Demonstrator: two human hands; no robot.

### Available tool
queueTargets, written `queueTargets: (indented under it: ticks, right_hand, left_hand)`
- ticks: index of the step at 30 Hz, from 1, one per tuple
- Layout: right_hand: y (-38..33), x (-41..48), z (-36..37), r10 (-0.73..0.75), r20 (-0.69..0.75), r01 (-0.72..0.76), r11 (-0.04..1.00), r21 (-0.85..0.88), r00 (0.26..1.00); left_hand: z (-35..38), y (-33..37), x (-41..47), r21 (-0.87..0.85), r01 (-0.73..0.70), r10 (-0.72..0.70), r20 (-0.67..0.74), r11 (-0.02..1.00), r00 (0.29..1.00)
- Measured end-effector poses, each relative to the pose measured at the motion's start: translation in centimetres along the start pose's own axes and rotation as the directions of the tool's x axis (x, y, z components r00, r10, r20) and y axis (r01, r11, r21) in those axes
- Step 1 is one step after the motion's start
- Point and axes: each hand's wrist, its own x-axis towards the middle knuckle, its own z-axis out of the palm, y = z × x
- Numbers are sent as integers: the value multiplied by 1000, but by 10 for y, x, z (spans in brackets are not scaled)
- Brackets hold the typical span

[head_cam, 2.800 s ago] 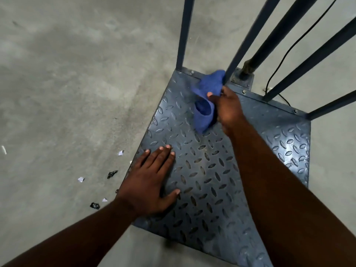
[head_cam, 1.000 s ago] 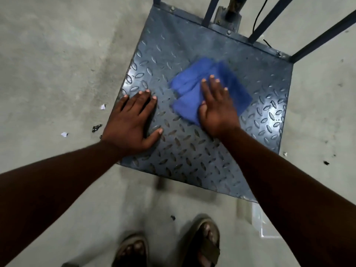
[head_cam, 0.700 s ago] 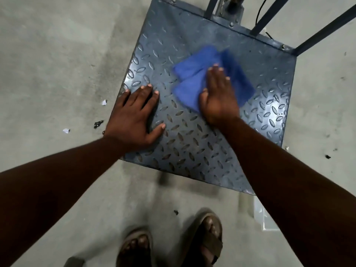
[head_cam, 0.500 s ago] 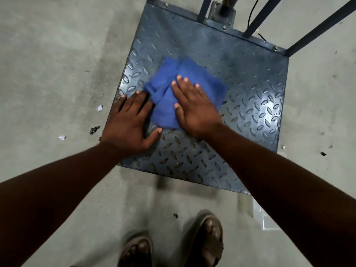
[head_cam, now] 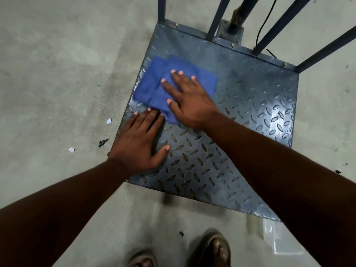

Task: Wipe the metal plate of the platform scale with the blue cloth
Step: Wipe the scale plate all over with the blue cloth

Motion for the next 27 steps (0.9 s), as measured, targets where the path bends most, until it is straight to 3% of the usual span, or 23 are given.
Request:
queueTargets:
  ticks: [1,2,4,5,6,10,13,15,17,19,22,24,27]
  right_hand:
    - [-2,7,0,-89,-2,89,996,-9,996]
    - [1,12,-1,-39,-13,39,999,9,999]
    - [13,18,-1,294,-69,-290,955,69,953]
    - [17,17,1,396,-84,-389,917,85,915]
    - [15,11,2,408,-78,-401,912,89,910]
    - [-12,-49,14,1,-57,2,999,46,998]
    - [18,-106,17,-88,-38,88,996,-15,995]
    - [52,-126,12,111,-71,-113,993,-22,991]
    - [75,-131,7,359,-77,-358,933,25,930]
    - [75,-130,5,402,-26,-402,916,9,915]
    - [50,-154,4,112,81,-109,993,-38,990]
    - [31,-184,9,-106,108,113,992,-60,989]
    - [26,-189,10,-188,100,194,980,-48,977]
  left_hand:
    - [-1,-1,1,2,20,-20,6,1000,1000]
    - [-1,-2,2,7,42,-42,19,999,999]
    - [-2,0,2,17,99,-100,27,995,995]
    - [-1,0,2,23,131,-131,17,991,991]
    - [-1,0,3,23,150,-150,17,988,989]
    - [2,-1,2,12,184,-184,1,983,983]
    - [2,1,2,17,189,-190,7,982,982]
    - [1,3,4,18,181,-181,4,983,983]
    - [-2,3,3,20,144,-144,5,989,989]
    - [-3,4,3,35,113,-113,11,993,993]
    - [-3,7,5,62,103,-104,21,993,994]
    - [-6,11,5,63,76,-76,6,995,997]
    - [-8,11,3,23,61,-60,-40,998,997]
